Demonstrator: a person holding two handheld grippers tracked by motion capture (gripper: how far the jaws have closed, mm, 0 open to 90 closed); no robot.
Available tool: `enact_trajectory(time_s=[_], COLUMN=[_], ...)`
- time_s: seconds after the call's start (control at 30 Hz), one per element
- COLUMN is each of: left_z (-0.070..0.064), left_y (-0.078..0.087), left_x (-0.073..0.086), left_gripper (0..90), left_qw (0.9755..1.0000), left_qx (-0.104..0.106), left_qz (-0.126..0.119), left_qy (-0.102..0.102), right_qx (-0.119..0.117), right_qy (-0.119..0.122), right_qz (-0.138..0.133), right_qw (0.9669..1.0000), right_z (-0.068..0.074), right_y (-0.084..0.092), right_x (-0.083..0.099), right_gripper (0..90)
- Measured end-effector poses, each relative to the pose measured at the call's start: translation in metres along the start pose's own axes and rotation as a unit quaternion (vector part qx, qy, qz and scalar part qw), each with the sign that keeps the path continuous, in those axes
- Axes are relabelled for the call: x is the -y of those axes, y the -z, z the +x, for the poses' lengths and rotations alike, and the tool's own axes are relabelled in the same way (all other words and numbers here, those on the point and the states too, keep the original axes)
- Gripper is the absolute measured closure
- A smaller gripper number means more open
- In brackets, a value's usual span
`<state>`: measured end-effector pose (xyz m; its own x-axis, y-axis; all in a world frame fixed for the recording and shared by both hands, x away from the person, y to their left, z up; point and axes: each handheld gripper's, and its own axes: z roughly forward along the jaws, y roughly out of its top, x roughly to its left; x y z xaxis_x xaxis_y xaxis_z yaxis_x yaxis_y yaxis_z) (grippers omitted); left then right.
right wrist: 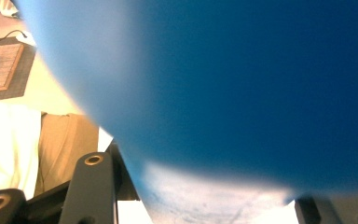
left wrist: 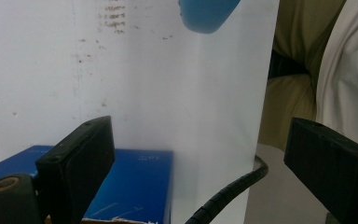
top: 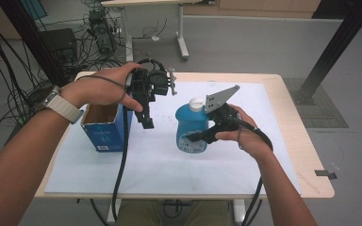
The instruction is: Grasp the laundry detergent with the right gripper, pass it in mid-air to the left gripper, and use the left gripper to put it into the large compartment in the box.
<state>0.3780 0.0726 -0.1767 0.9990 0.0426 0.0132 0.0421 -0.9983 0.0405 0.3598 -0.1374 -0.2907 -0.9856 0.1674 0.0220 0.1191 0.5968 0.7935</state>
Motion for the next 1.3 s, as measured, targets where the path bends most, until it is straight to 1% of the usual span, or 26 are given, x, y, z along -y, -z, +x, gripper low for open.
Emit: enact_trajectory(time_s=[0.3,0.5,0.87,1.17,1.3], left_z=[0.0,0.001,0.0,0.0,0.001], left_y=[0.007,0.013,0.02,0.024,0.025], left_x=[-0.008,-0.011,-0.023,-0.031,-0.035], left_gripper=[8.1,8.2,8.0,7.6,7.6], left_qw=[0.9999,0.9999,0.9997,0.9997,0.9996], left_qx=[0.0,-0.001,0.0,0.001,0.001], left_qz=[0.003,0.004,0.007,0.005,0.003], left_qy=[-0.011,-0.013,-0.022,-0.026,-0.027], right_qx=[-0.013,-0.018,-0.02,-0.025,-0.023], right_qy=[0.006,0.008,0.011,0.01,0.01], right_qz=[0.003,0.006,0.011,0.013,0.014], right_qw=[0.9999,0.9998,0.9997,0.9996,0.9996], right_z=[-0.004,-0.006,-0.009,-0.011,-0.012], right_y=[-0.011,-0.016,-0.023,-0.027,-0.028], right_x=[-0.005,-0.009,-0.015,-0.018,-0.02], right_gripper=[43.9,43.9,43.9,43.9,43.9])
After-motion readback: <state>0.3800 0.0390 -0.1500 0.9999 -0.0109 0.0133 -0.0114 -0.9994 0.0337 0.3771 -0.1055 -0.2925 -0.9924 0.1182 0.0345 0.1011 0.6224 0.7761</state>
